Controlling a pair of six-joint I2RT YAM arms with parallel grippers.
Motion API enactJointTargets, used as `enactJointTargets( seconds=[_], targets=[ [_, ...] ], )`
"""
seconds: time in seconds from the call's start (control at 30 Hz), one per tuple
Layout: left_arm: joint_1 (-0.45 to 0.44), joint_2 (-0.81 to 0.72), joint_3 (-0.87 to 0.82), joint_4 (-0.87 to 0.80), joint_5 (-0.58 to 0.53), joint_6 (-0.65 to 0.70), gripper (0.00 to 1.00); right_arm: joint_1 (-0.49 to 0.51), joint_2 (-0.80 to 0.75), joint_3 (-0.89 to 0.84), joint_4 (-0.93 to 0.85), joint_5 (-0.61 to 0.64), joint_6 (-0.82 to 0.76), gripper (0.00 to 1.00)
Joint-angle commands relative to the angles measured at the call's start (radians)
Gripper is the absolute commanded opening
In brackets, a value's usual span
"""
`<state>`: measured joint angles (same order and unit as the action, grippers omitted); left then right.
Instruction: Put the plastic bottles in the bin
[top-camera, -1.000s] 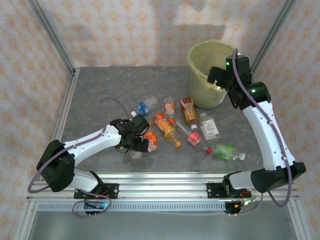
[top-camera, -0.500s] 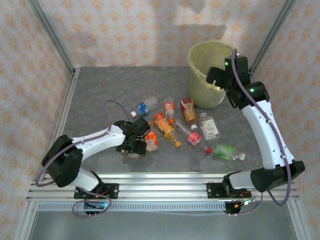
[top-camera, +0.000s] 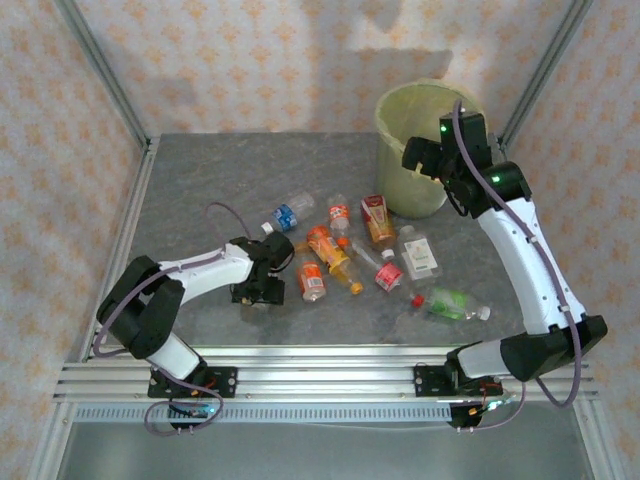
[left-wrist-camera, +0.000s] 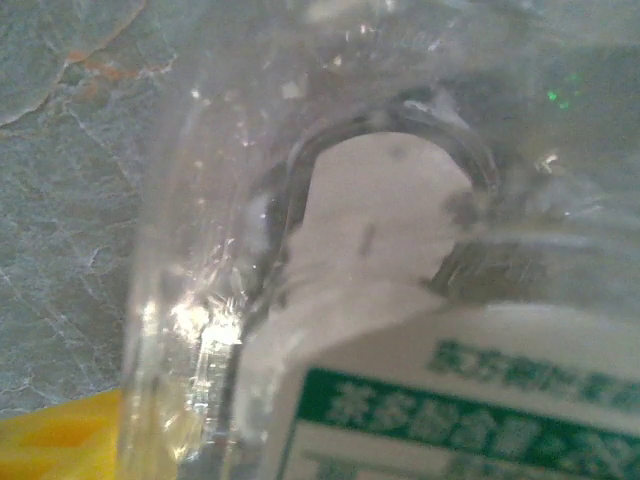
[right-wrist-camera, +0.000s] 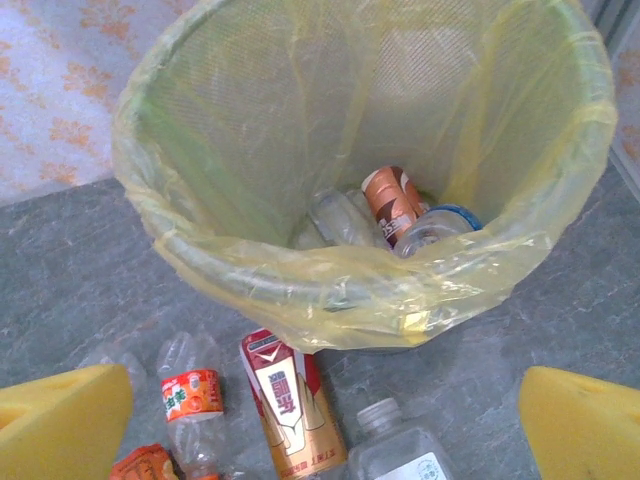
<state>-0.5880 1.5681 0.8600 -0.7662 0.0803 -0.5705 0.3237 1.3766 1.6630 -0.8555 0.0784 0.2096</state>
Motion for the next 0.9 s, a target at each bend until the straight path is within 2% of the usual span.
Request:
enactJointTargets(
  seconds=[0.0,0.3,0.47,0.57,0.7,0.87],
  targets=[
    [0.007,-0.007,-0.004,0.006,-0.008,0.009,0.66,0.015,0.009,0.001,-0.007,0.005,0.008,0.99],
    [0.009,-0.1,0.029,-0.039,-0.077,0.002,0.53,0.017,0.007,-0.041,0.056,-0.108,0.026,0.99],
    [0.008,-0.185,0.045,-0.034,-0.103,0.006,0.46,0.02,-0.013,-0.092,0.122,-0.225,0.043,0.99],
    [0.008,-0.244,0.06,-0.003,-0.102,0.029,0.46,0.02,-0.032,-0.135,0.186,-0.337,0.059,0.99],
    [0.008,-0.316,0.103,0.084,-0.071,0.091,0.46,0.023,-0.046,-0.187,0.288,-0.503,0.096,1.0],
    [0.007,-0.371,0.16,0.291,0.055,0.156,0.46,0.03,-0.044,-0.232,0.426,-0.683,0.161,0.93]
  ],
)
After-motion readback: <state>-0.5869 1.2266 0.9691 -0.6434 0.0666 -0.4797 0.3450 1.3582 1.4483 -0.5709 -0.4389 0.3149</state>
